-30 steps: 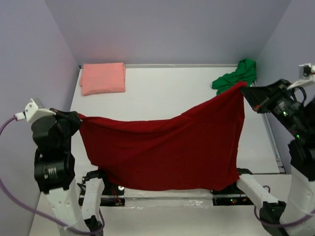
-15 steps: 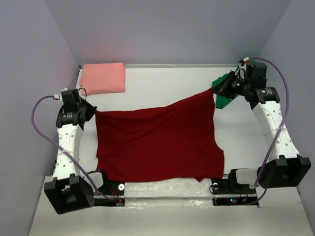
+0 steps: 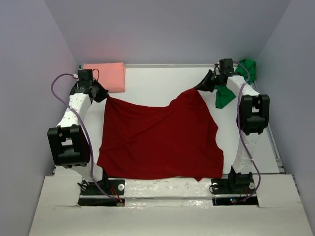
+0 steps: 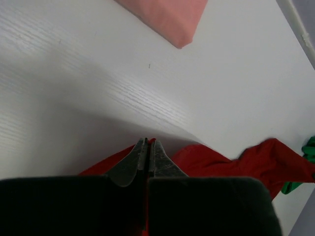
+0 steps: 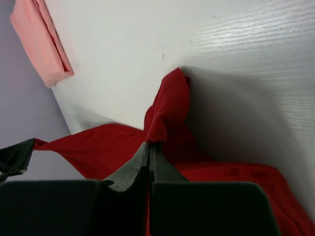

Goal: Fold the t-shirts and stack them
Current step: Flatten the tshirt out

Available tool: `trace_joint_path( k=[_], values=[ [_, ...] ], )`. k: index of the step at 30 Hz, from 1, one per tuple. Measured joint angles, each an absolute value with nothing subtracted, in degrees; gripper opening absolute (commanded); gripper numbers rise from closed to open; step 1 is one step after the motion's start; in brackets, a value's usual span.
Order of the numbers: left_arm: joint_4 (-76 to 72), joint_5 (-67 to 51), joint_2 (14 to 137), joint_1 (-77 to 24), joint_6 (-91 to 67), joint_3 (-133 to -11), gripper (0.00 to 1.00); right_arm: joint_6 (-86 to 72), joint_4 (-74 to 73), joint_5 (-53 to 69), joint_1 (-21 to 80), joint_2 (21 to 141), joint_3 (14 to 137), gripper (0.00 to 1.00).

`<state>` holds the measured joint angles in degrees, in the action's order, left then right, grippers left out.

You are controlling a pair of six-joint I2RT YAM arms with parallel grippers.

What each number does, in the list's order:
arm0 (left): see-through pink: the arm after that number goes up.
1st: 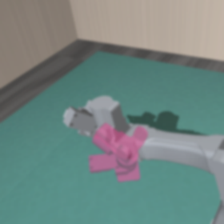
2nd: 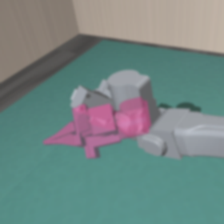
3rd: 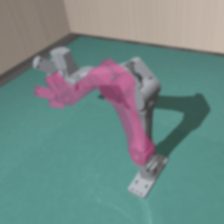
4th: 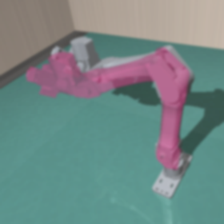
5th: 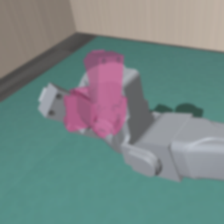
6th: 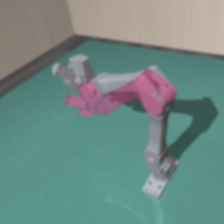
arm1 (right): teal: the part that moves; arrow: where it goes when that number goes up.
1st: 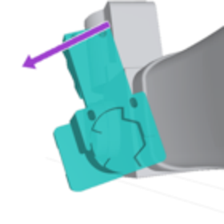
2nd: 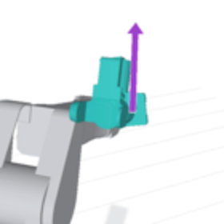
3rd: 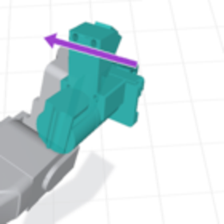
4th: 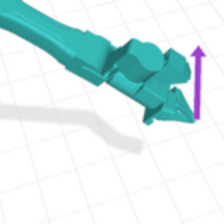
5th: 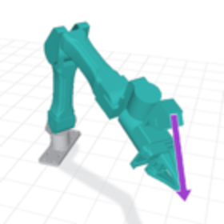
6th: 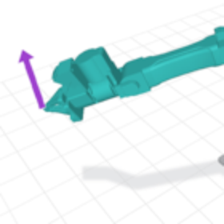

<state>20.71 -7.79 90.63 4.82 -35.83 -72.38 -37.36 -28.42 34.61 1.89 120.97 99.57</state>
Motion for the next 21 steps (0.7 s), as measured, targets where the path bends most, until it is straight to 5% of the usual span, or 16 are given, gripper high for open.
trace_joint_path(
  k=[7,21],
  values=[
    [21.0,-8.9,93.6,4.4,-33.9,-77.7,0.0,-38.5,-29.9,39.3,2.0,129.2,110.6,0.0],
    [24.2,-9.0,95.6,4.1,-29.7,-81.5,0.0,-34.3,-32.0,46.0,3.0,128.6,108.9,0.0]
  ],
)
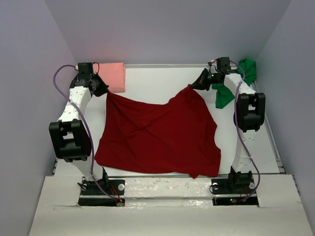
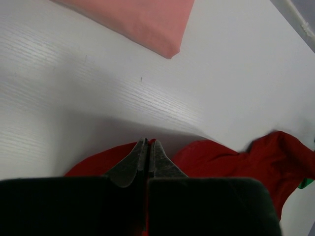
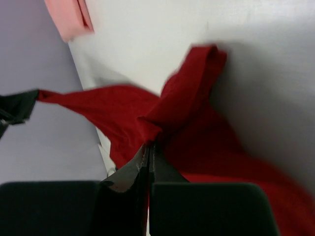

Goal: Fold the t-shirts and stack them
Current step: Flatten the tshirt out

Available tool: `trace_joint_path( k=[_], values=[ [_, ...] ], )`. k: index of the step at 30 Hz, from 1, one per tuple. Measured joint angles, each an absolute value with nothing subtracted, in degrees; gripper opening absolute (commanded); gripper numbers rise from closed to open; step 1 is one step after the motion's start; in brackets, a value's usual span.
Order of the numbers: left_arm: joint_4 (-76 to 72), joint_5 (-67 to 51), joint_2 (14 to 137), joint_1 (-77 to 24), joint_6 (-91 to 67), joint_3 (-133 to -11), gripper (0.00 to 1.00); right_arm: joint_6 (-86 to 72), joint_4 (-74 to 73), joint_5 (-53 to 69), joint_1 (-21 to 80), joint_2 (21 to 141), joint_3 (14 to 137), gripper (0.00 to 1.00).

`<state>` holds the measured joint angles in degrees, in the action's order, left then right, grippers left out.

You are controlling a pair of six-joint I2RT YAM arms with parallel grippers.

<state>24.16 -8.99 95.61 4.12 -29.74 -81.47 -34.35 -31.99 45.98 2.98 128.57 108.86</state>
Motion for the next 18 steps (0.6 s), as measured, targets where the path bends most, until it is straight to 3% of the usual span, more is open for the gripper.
trace_joint_path(
  k=[5,9,11,12,13,15,18],
  values=[
    [24.7,-8.9,95.6,4.1,-28.8,-81.5,0.0,-28.0,-40.5,46.0,4.5,118.5,94.7,0.0],
    [24.8,-8.9,95.6,4.1,-28.5,-81.5,0.0,-22.3,-50.7,41.4,6.2,115.2,90.3,0.0],
    [24.9,-9.0,95.6,4.1,-28.3,-81.5,0.0,-20.3,-54.6,38.2,6.3,116.5,90.1,0.22],
    [24.9,-9.0,95.6,4.1,-28.3,-81.5,0.0,-19.6,-56.2,36.7,6.3,117.7,90.2,0.53],
    [25.0,-9.0,95.6,4.1,-28.3,-81.5,0.0,-19.0,-57.6,35.1,6.3,119.0,90.4,0.72],
    [25.3,-9.0,95.6,4.1,-28.0,-81.5,0.0,-18.6,-59.5,32.6,6.3,121.0,90.7,0.85],
    [26.0,-8.9,95.7,4.1,-27.7,-81.9,0.0,-17.9,-61.6,30.7,6.4,122.8,92.2,0.86]
  ],
)
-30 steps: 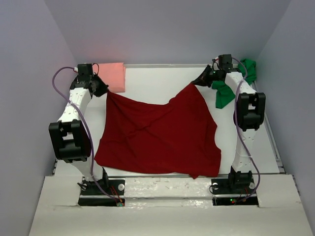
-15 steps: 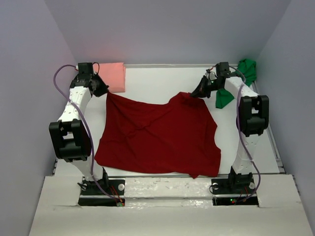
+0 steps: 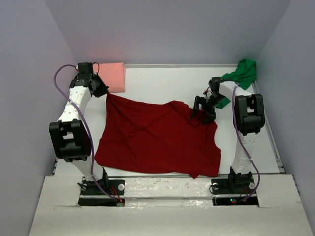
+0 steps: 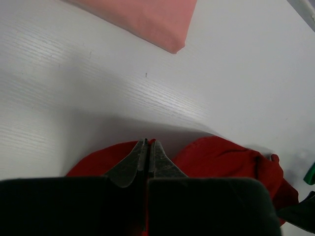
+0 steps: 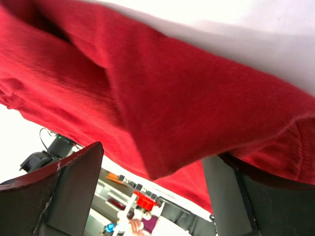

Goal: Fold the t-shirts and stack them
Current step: Flatten the tshirt out

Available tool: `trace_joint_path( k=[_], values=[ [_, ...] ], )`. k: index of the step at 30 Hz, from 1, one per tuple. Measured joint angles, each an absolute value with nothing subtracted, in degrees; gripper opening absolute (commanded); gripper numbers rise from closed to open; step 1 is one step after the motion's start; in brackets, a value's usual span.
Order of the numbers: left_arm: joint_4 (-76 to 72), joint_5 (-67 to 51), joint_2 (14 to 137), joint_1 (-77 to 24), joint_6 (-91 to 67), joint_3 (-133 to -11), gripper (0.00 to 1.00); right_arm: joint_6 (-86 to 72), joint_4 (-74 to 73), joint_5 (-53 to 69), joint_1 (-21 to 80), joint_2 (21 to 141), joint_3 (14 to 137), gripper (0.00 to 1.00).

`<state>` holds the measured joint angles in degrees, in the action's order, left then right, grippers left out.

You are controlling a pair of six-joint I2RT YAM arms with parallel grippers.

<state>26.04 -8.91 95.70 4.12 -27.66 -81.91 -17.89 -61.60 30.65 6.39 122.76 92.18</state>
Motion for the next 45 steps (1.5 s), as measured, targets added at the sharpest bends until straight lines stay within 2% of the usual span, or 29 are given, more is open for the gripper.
trace_joint_path(
  k=[8,24,31,45],
  values=[
    [26.9,-8.6,95.7,4.1,-26.8,-82.4,0.0,-18.2,-62.2,30.2,6.5,123.0,97.1,0.84],
    [27.8,-8.6,95.7,4.1,-26.3,-82.5,0.0,-18.9,-61.5,36.2,6.7,121.7,103.7,0.72],
    [29.0,-8.5,96.4,4.1,-25.6,-83.6,0.0,-19.0,-62.0,37.3,8.4,124.5,111.8,0.72],
    [30.5,-8.6,96.7,4.1,-24.6,-84.4,0.0,-19.0,-56.6,39.1,11.1,133.3,112.6,0.72]
  ],
)
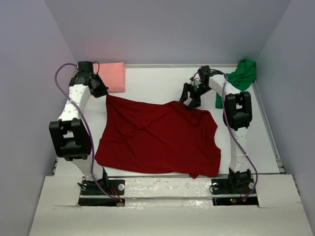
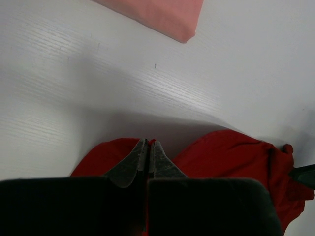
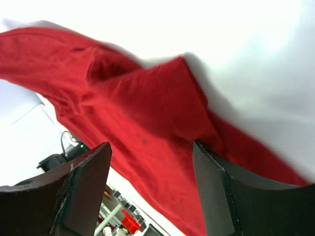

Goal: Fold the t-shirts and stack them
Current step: Flatten the tshirt out

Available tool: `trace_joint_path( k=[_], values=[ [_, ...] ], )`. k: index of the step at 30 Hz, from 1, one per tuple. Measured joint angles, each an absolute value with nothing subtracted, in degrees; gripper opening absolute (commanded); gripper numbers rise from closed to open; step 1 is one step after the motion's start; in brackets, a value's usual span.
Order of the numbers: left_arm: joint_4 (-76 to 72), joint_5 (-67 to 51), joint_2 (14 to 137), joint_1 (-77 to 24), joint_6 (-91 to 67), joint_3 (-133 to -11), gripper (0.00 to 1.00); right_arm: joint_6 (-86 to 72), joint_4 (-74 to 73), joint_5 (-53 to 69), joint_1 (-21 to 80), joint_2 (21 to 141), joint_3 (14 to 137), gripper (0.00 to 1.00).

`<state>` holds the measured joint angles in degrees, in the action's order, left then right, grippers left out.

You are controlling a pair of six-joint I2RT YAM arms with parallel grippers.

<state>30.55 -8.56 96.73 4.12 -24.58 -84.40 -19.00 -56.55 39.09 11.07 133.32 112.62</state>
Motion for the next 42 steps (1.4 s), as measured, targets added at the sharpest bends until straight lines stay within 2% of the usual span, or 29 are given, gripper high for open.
trace_joint_path(
  k=[17,28,37,39,40,41,42],
  values=[
    [31.3,-8.6,96.7,4.1,-22.7,-84.4,0.0,-17.6,-55.0,36.8,11.4,137.2,121.0,0.74],
    [31.4,-8.6,96.7,4.1,-22.3,-84.4,0.0,-15.4,-55.1,34.8,10.9,137.2,120.9,0.74],
    [31.7,-8.6,96.7,4.1,-21.7,-84.4,0.0,-14.8,-54.5,34.9,10.8,137.4,118.5,0.7],
    [31.8,-8.6,96.8,4.1,-21.5,-84.4,0.0,-14.8,-53.9,35.2,10.8,137.4,116.9,0.6],
    [31.9,-8.6,96.9,4.1,-21.5,-84.4,0.0,-14.9,-53.4,35.4,10.8,137.4,116.1,0.51],
    [32.0,-8.6,97.1,4.1,-21.5,-84.4,0.0,-15.0,-53.1,36.1,10.8,137.4,115.3,0.3],
    [32.0,-8.6,97.3,4.1,-21.5,-84.4,0.0,-15.1,-53.1,36.1,10.8,137.4,114.8,0.21]
  ],
)
